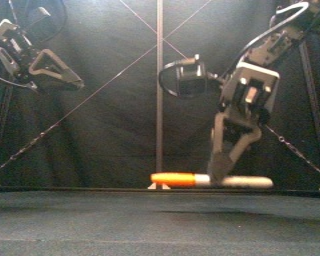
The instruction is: Uncap the pen
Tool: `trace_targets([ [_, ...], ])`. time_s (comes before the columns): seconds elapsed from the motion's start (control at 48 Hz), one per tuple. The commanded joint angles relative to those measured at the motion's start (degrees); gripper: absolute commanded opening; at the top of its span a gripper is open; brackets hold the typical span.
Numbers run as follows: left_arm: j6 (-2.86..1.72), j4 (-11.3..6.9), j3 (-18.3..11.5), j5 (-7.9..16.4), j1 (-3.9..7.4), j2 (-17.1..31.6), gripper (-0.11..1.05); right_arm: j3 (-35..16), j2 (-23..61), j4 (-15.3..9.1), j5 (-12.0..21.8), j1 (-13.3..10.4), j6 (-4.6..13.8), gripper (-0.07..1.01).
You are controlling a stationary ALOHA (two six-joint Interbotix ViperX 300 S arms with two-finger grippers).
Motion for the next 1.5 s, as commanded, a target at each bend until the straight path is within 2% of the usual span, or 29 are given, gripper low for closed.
trace_targets([
  [0.021, 0.09, -3.08, -1.4, -1.2, 0.26, 0.1, 0.60, -3.0, -4.3, -2.1, -0.3, -1.8, 0.00, 0.50],
  [0.104, 0.18, -4.75, -1.6, -2.2, 0.18, 0.1, 0.68, -4.9, -4.7, -4.2, -0.2, -3.0, -0.09, 0.50],
  [0.208, 0.18, -5.01, -1.7, -2.8, 0.18, 0.1, 0.78, -7.7, -4.3, -7.3, -0.3, -4.6, -0.09, 0.50],
  [0.333, 0.00, -5.10, -1.8, -3.0, 0.09, 0.1, 0.91, -10.4, -3.1, -9.5, -0.2, -6.5, -0.09, 0.50],
  [0.479, 0.00, -5.10, -2.2, -3.0, 0.00, 0.3, 0.98, -12.2, -2.4, -11.8, -0.8, -8.1, -0.18, 0.50],
  [0.688, 0.00, -5.98, -3.5, -3.1, 0.09, 3.1, 0.99, -14.7, -1.9, -13.7, -3.2, -8.4, -0.18, 0.50],
  [0.896, 0.00, -6.15, -5.4, -4.0, 0.00, 6.7, 0.98, -15.6, -1.8, -14.3, -3.6, -8.5, -0.26, 0.50],
  [1.104, 0.09, -6.15, -7.3, -4.6, 0.18, 10.8, 0.98, -15.8, -1.8, -15.1, -5.4, -8.3, -0.26, 0.50],
  [1.312, 0.18, -6.15, -9.4, -4.8, 0.62, 14.3, 0.97, -15.7, -1.8, -15.1, -6.1, -8.3, -0.26, 0.50],
  [1.396, 0.26, -6.15, -9.7, -5.1, 1.14, 14.9, 0.95, -15.7, -1.8, -15.1, -6.0, -8.3, -0.26, 0.50],
  [1.5, 0.09, -6.15, -9.7, -5.1, 1.67, 15.6, 0.90, -15.8, -1.8, -15.1, -6.1, -8.2, -0.26, 0.50],
])
